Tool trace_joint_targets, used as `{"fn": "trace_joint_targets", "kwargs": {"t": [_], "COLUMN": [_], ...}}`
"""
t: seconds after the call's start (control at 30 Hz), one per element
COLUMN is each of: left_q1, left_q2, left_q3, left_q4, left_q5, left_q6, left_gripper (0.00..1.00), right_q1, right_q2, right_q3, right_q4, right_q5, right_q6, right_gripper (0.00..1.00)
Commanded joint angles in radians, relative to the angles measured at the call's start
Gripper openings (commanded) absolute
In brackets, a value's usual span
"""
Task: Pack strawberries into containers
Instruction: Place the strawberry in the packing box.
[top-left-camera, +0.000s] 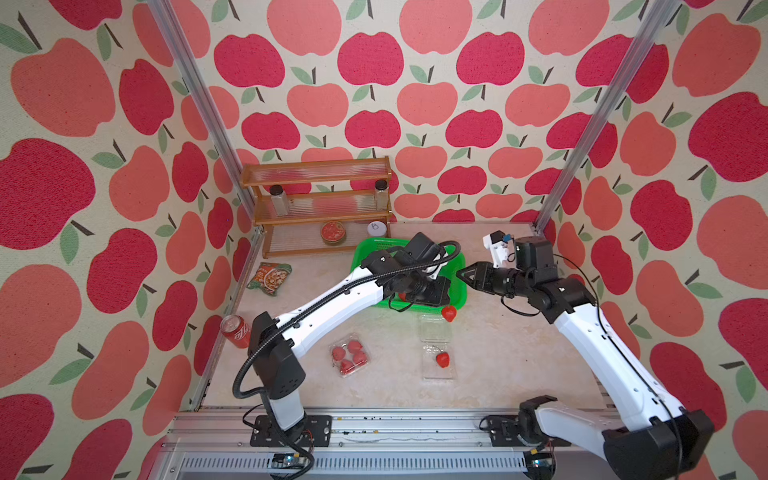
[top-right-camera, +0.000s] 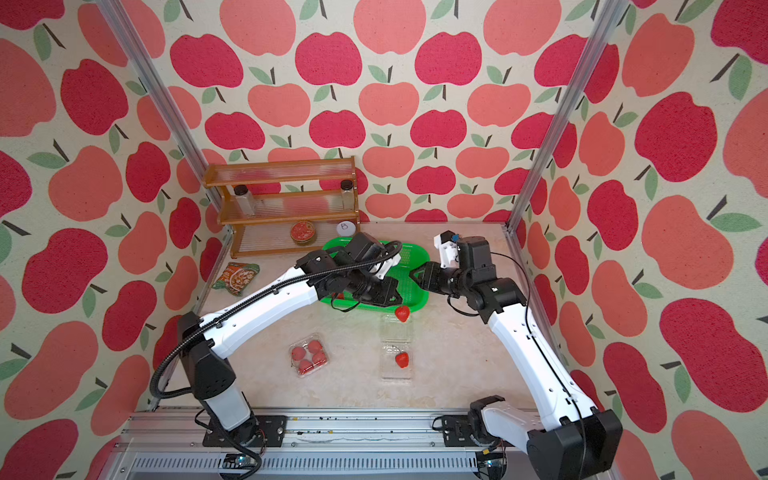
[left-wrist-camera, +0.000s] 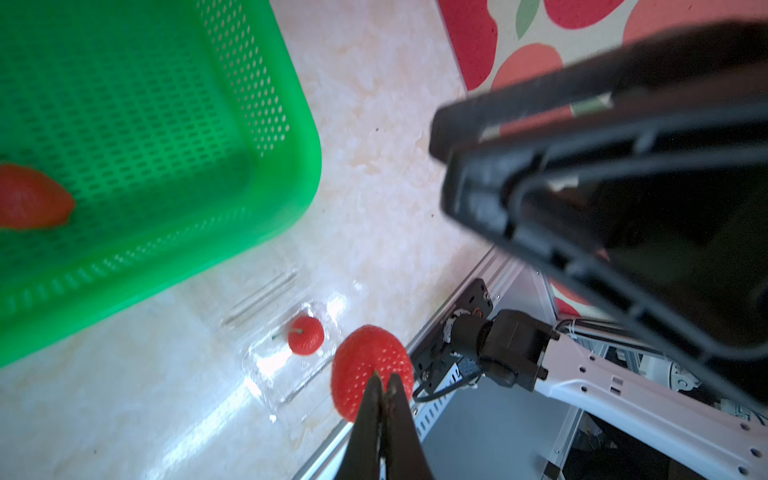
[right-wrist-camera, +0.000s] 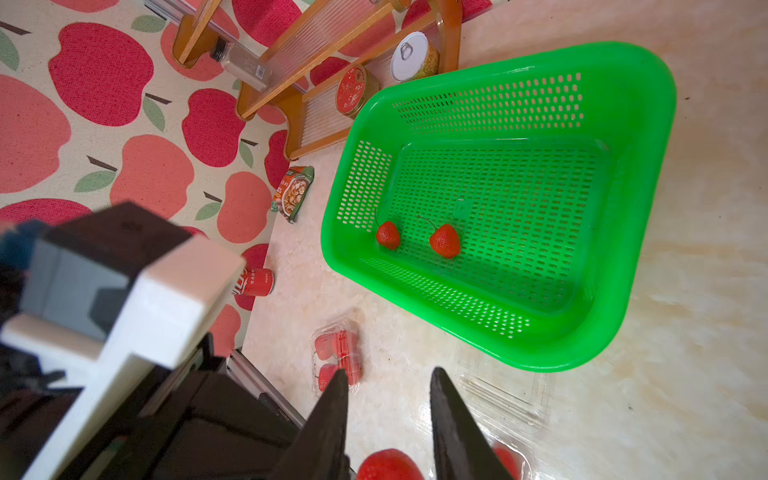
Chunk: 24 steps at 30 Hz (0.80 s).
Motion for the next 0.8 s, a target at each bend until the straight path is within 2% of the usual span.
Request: {"fn": "trace_joint_targets", "kwargs": {"t": [0.0,0.13,0.3,0.47,0.77], "left_q1": [-0.059,-0.162,-0.222,-0.229,-0.205], "left_q2": [-0.094,-0.124,-0.093,-0.06,0.045], "left_q3": [-0.114,-0.225,-0.336,-0.414,-0.397], "left_q4": [0.021,0.052,0.133,0.186,0.19], "left_q5": [-0.095,-0.134,-0.153,-0.19,-0.17], "left_q6": [-0.086,-0.136,-0.214,-0.254,-0.222], "left_gripper": [0.0,0.0,0.0,0.0,0.0], "right_q1": [-0.004,-0.004,-0.001,0.002,0.002], "right_q2": [-0.035,-0.062,-0.09,-0.119,-0.101], "right_q3": [-0.044,-0.092,-0.14,-0.168,-0.167], "right_q4": [0.015,0.019,0.02,0.006,0.003], "right_q5": [0.022,0.018,0.002,0.003,-0.009], "right_q6": [0.019,0.025,0.04,0.042,0.04], "right_gripper": [0.36,0.35,0.36,0.36,0.37]}}
